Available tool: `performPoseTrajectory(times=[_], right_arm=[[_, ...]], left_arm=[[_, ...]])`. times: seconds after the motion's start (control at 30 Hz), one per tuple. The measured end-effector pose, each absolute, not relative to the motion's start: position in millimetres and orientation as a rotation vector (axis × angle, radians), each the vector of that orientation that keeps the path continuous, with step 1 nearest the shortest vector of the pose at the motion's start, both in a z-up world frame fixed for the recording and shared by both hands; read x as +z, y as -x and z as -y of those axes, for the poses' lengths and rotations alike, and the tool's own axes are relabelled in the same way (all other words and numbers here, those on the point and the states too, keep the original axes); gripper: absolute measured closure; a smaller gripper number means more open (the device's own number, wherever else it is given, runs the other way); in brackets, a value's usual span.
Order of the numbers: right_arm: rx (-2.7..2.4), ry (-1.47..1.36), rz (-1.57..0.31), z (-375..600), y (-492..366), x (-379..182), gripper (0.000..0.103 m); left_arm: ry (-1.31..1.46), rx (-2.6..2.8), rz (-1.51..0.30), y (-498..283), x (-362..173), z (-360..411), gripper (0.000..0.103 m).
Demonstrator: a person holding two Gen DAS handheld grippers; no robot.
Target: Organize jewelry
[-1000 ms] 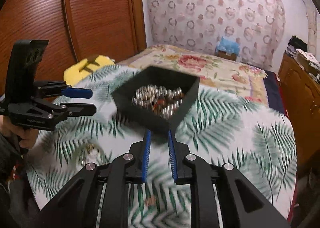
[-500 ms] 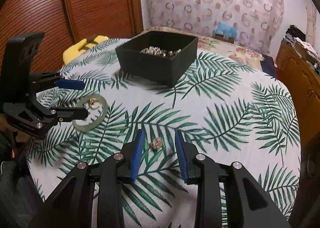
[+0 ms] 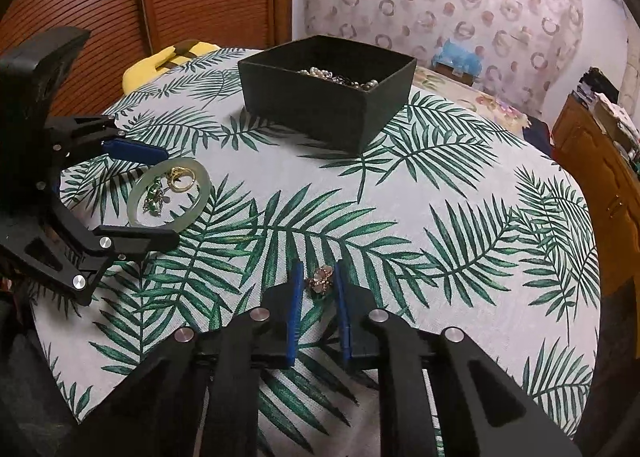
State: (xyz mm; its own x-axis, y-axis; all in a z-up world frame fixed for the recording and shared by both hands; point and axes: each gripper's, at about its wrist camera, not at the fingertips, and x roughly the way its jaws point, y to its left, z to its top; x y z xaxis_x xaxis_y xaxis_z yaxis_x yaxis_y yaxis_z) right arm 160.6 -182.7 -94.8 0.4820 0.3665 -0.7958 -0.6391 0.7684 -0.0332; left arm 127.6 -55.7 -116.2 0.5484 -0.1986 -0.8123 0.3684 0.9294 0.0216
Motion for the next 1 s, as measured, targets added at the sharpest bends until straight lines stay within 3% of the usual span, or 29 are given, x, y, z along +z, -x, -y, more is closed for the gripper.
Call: performPoseTrajectory(times=[0.03,0.1,1.0], right_arm=[[0.628,0.345,-0.869,183,-162,-94,0.086],[0.634,0.34,-0.858,183,-163,-89,0.086],[0.708,0.259,-0.698,141,-255,-23,0.086]], left_arm=[[-0.197,-0.34,-0.931,-128,-116,55,0.022],[-0.191,-0.347,-0.922,-127,-114,54,0.034],[-0.096,-0.284,-0.734,-189,-43,27,0.034]])
